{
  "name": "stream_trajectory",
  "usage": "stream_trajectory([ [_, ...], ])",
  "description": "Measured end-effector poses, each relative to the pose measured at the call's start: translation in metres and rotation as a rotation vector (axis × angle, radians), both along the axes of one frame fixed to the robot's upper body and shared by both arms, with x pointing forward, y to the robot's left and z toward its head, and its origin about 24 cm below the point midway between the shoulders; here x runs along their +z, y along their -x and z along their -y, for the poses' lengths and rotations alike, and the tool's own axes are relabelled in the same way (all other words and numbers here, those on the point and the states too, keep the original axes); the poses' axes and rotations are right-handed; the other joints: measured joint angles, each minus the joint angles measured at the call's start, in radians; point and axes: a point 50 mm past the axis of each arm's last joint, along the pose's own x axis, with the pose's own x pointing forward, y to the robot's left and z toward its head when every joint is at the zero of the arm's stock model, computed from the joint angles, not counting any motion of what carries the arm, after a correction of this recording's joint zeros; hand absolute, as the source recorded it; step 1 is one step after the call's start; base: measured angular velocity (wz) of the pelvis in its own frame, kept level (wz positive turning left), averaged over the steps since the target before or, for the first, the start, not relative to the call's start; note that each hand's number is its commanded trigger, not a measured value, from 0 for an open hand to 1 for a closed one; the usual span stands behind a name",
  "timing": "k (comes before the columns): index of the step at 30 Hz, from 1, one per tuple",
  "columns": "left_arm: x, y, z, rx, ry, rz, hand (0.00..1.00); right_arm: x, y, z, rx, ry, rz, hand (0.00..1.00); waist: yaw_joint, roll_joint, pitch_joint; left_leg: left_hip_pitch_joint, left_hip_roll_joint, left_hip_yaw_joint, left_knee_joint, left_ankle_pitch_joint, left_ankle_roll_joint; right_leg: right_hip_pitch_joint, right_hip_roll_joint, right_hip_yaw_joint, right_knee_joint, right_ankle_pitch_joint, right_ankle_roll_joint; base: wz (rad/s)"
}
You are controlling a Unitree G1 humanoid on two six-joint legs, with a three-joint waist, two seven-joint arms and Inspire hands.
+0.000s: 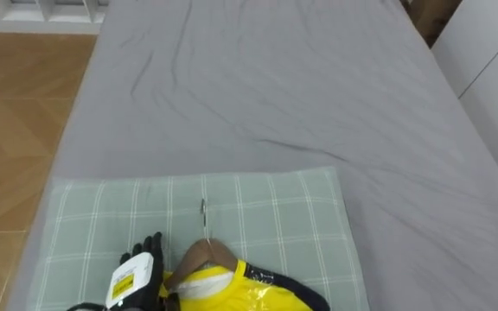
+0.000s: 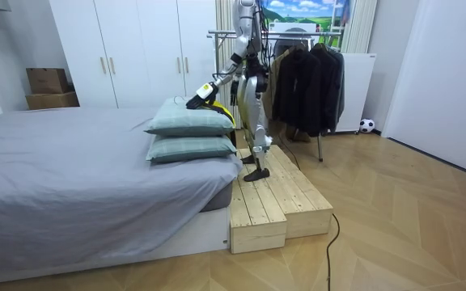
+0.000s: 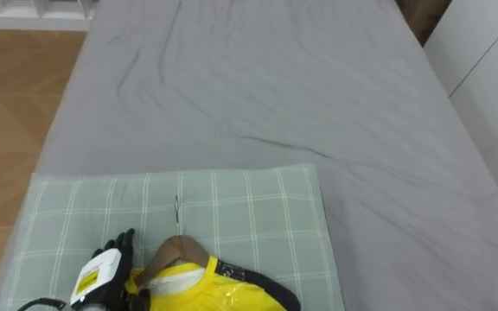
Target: Hang clothes
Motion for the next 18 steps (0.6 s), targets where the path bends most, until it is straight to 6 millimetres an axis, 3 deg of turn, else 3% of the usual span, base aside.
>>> stream_trajectory([
  [6, -0.005, 0.007, 0.003, -0.005, 0.006, -0.028, 0.0, 0.0, 0.0, 0.001, -0.002, 0.009, 0.002, 0.0, 0.003, 0.006, -0.0009, -0.007, 0.0, 0.002, 0.007, -0.012, 0.0, -0.005, 0.001, 0.004, 0.0, -0.015, -0.006, 0.0],
  [11, -0.013, 0.017, 0.004, 0.0, 0.009, -0.067, 0.0, 0.0, 0.004, 0.004, -0.004, 0.014, -0.004, 0.0, 0.0, 0.018, -0.009, -0.001, 0.002, 0.002, 0.014, -0.012, 0.001, 0.003, 0.002, 0.006, 0.001, -0.014, -0.007, 0.0],
  [18, -0.016, 0.02, 0.003, -0.002, 0.003, -0.084, 0.0, 0.0, 0.005, 0.005, -0.004, 0.009, -0.006, 0.0, 0.0, 0.02, -0.0097, 0.001, 0.002, 0.003, 0.017, -0.012, 0.001, 0.004, 0.002, 0.006, 0.002, -0.014, -0.007, 0.0],
])
